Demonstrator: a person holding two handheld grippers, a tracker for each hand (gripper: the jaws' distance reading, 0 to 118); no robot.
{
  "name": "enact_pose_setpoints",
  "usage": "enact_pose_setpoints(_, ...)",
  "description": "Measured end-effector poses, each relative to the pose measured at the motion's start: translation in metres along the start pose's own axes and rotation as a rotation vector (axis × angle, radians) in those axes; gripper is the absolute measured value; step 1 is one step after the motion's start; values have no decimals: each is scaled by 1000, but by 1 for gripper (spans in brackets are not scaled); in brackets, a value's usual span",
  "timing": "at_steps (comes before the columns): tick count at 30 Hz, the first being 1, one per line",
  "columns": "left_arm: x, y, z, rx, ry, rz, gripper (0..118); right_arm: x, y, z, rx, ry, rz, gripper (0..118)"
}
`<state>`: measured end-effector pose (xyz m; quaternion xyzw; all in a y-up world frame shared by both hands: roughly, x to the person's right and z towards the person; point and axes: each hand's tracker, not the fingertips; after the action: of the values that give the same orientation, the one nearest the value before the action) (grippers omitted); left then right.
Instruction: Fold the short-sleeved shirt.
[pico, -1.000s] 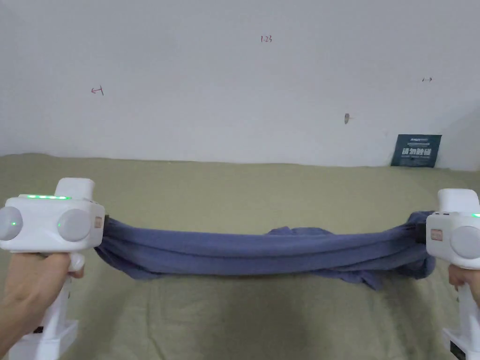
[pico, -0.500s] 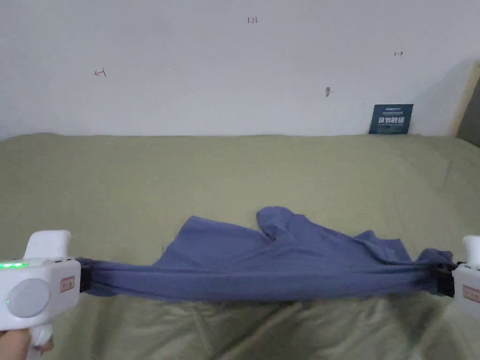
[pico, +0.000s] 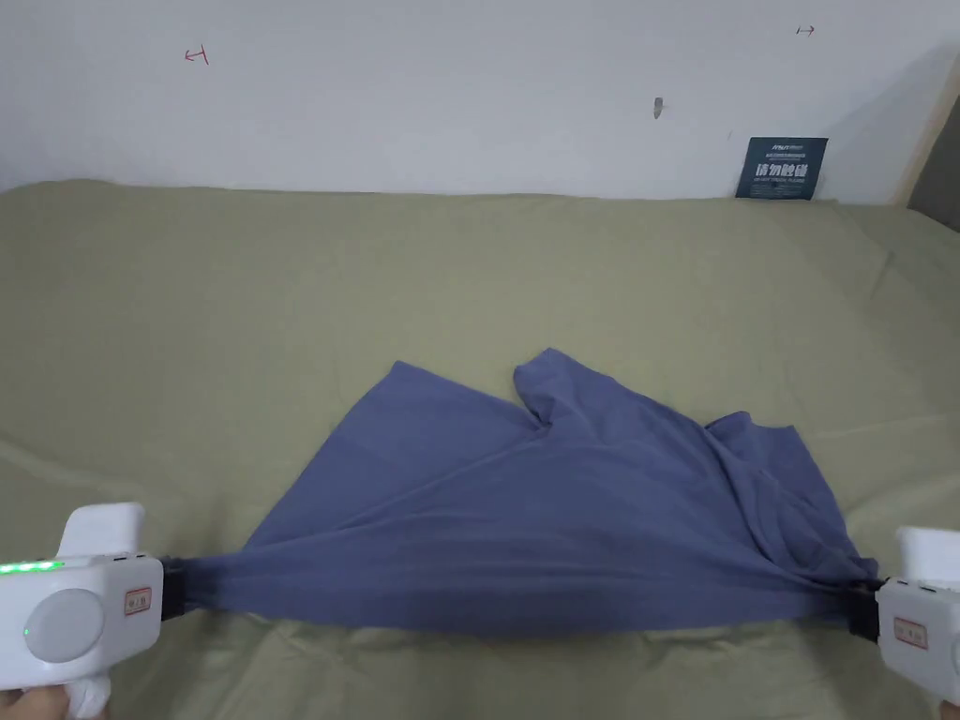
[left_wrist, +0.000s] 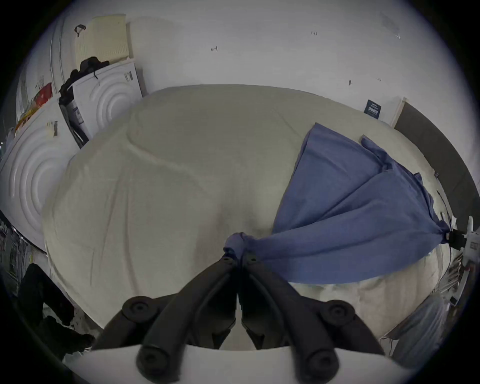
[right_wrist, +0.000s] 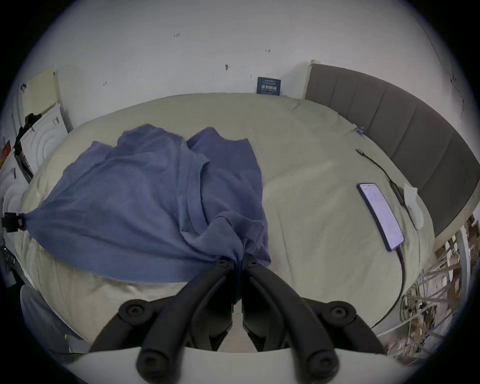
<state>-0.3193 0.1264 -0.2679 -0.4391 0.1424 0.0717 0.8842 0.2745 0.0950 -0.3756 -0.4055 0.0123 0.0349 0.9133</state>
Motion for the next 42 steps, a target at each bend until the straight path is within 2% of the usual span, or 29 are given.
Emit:
enact_pose_setpoints(1,-1,0,0,-2,-5,6,16,0,0,0,-6,2,3,47)
enact_pose_setpoints(2,-1,0,3,-2,-14,12,23,-3,0,3,-9,-15,5,47)
enact_pose_setpoints(3,-1,0,5,2,-16,14,33,-5,0,9,-3,-50,13,61)
enact_pose_setpoints(4,-2,-1,8,17,-16,16,57,-7,0,12,7,-51,15,89)
enact_pose_setpoints(5,-4,-1,10,28,-11,19,97,-11,1,22,27,-27,20,118)
enact_pose_setpoints(6,-3,-2,15,38,-5,20,118,-17,4,29,137,-19,18,111)
enact_pose_setpoints(7,-4,1,26,94,-20,26,116,-29,10,39,130,-13,31,110)
enact_pose_setpoints(10,-8,-6,30,99,-9,19,104,-62,18,53,159,58,52,112)
enact_pose_setpoints(11,-10,-9,33,114,-11,27,91,-79,15,53,169,85,69,105)
enact_pose_setpoints(12,-13,-11,35,112,-9,27,58,-94,13,58,189,121,87,72)
enact_pose_setpoints(13,-16,-13,36,116,-12,29,16,-105,12,61,214,134,100,30)
enact_pose_setpoints(14,-19,-15,36,110,-22,42,0,-119,9,63,225,127,119,1)
enact_pose_setpoints(15,-27,-19,36,104,-28,56,0,-134,5,68,260,132,117,0)
enact_pose_setpoints(17,-39,-26,33,65,-72,84,0,-152,3,70,194,234,115,0)
enact_pose_setpoints(21,-43,-23,34,50,-57,82,0,-171,-10,68,222,247,130,0)
enact_pose_setpoints(22,-60,-19,10,12,-89,105,1,-174,-11,66,219,252,133,0)
enact_pose_setpoints(23,-65,-14,3,2,-109,101,9,-181,-13,66,215,251,148,0)
enact_pose_setpoints(24,-70,-7,-4,1,-113,103,43,-183,-14,64,206,257,150,0)
enact_pose_setpoints(25,-73,-1,-12,1,-123,103,86,-184,-15,62,198,261,151,0)
enact_pose_setpoints(26,-55,-6,-9,19,-107,71,118,-185,-15,60,189,265,152,0)
enact_pose_setpoints(29,-45,4,-33,7,-64,48,105,-186,-16,54,171,270,144,0)
enact_pose_setpoints(33,-32,12,-60,-86,-68,21,101,-187,-18,48,142,278,143,0)
enact_pose_setpoints(34,-27,8,-57,-101,-70,-4,96,-187,-17,46,135,275,146,0)
enact_pose_setpoints(35,-22,6,-56,-128,-91,-30,83,-185,-14,44,123,282,142,0)
enact_pose_setpoints(36,-17,4,-55,-147,-117,-48,62,-182,-10,41,112,303,140,0)
enact_pose_setpoints(38,-16,4,-52,-110,-80,-83,48,-179,2,36,123,285,163,0)
enact_pose_setpoints(39,-16,5,-50,-118,-116,-68,17,-176,11,32,133,276,179,0)
enact_pose_setpoints(40,-17,5,-48,-108,-140,-38,5,-173,20,27,138,269,180,0)
enact_pose_setpoints(42,-16,6,-50,-124,-134,-41,5,-165,43,17,148,255,173,0)
